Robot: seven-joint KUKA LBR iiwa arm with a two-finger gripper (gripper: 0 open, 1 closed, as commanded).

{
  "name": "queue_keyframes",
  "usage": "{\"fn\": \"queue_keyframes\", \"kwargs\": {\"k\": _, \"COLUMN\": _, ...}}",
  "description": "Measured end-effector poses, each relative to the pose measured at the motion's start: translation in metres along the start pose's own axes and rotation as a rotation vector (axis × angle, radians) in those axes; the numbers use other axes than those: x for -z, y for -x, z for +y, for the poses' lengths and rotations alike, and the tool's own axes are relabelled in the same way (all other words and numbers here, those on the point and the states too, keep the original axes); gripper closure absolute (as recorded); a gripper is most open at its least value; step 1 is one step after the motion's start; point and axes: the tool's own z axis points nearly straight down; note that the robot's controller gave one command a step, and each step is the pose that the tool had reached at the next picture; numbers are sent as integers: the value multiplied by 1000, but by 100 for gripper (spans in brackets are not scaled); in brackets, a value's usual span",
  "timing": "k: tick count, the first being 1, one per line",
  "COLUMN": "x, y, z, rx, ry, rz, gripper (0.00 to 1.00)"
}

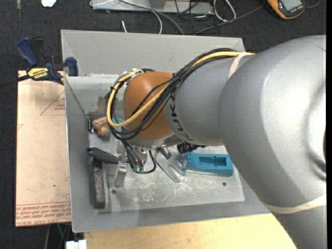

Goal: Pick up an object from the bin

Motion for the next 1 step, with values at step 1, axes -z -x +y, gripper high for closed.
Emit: {"fn": "queue_keyframes", "kwargs": {"k": 1, "x": 1, "y": -12, "z": 29, "rx": -176, "ry": 1, "rz": -2, "gripper": 0}}
